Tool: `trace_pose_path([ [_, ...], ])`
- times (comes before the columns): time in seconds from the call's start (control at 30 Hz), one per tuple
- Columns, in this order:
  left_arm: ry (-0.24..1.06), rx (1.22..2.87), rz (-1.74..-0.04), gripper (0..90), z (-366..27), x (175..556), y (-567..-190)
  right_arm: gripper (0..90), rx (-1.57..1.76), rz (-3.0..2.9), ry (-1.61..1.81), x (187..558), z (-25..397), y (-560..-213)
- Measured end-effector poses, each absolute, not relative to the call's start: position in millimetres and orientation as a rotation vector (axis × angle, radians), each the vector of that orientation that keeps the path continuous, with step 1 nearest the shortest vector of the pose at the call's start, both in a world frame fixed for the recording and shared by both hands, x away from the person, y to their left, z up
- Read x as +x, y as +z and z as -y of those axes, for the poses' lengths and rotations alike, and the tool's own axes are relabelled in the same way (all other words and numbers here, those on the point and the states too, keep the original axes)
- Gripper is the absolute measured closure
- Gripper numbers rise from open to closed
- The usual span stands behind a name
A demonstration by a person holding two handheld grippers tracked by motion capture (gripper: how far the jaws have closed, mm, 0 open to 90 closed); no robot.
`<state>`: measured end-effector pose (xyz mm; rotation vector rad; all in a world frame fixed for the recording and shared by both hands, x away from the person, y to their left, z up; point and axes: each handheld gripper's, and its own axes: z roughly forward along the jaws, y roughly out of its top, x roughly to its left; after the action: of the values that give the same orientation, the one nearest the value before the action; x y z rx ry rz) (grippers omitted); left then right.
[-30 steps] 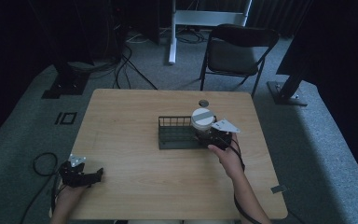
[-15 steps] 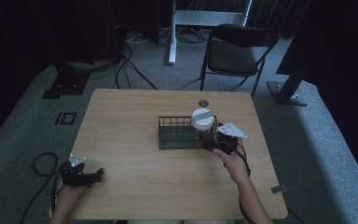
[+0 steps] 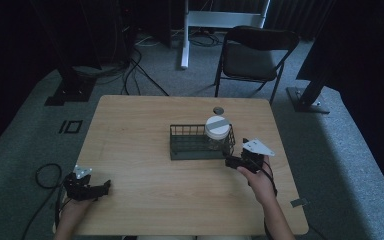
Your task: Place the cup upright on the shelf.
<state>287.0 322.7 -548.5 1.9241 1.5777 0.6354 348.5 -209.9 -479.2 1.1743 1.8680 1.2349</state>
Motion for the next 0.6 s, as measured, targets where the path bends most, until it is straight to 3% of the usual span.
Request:
trace_pose_path([
  [0.6,0.635,1.924,-1.578,0.2,-322.7,287.0,-548.6,11.6,1.251,-1.859,1.170,338.2,235.2,-506.2],
])
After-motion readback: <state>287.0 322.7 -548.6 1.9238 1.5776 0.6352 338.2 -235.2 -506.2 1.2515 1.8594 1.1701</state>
